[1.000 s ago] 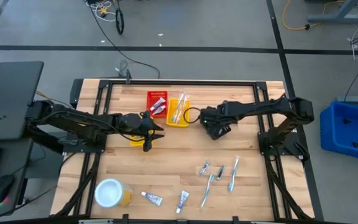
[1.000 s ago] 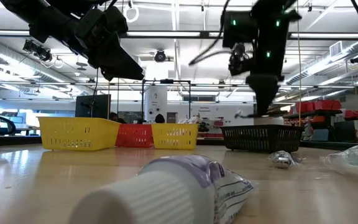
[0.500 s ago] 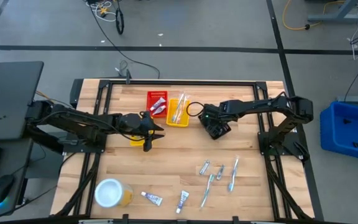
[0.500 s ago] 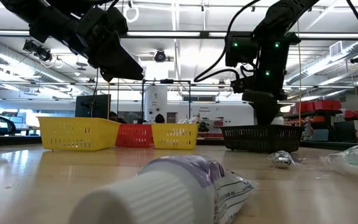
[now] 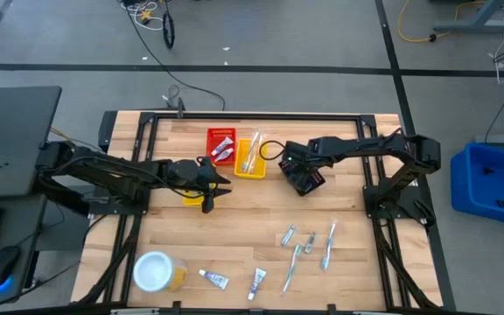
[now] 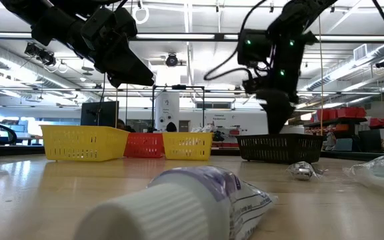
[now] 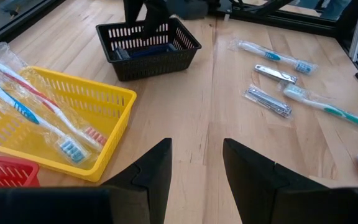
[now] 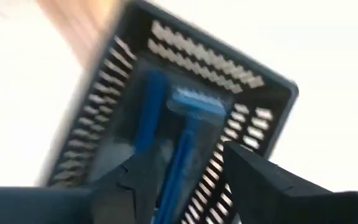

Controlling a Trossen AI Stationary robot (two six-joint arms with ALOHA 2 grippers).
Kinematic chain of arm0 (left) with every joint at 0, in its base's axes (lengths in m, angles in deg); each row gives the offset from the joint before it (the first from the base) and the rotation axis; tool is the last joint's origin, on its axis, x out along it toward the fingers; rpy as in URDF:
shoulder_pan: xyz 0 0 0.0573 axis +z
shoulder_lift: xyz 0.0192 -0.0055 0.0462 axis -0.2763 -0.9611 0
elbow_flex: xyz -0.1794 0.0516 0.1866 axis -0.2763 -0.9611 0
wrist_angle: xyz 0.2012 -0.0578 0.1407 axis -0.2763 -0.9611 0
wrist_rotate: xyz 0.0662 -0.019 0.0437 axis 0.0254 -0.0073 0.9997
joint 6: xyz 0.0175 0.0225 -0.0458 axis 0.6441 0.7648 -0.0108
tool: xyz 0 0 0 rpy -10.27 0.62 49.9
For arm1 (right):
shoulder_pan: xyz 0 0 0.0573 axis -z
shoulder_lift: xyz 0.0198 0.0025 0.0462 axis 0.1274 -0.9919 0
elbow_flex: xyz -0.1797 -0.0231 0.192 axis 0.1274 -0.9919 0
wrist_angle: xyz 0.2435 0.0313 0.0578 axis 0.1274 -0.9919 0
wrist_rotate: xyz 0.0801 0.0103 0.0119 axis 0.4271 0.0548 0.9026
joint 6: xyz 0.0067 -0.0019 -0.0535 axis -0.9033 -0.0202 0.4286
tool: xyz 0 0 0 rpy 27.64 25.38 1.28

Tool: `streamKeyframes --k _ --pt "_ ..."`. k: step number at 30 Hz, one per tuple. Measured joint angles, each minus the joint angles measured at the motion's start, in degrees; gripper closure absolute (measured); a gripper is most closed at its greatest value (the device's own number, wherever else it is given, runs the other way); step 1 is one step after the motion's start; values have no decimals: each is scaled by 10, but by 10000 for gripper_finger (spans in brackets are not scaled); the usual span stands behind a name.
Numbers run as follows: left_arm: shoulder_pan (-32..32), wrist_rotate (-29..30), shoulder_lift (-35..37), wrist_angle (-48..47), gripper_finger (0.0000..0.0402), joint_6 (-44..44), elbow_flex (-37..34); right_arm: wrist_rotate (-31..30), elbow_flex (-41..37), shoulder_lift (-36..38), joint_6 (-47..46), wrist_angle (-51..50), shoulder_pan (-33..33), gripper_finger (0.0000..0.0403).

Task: Pick & Place Travel size toiletries
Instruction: Put the nail cutter into the left yellow bin

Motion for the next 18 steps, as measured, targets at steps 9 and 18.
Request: streamKeyframes --k 9,18 --pt "0 21 0 0 248 0 0 166 69 0 145 4 -53 224" --pt "0 26 0 0 248 -5 0 251 70 0 278 88 -177 257"
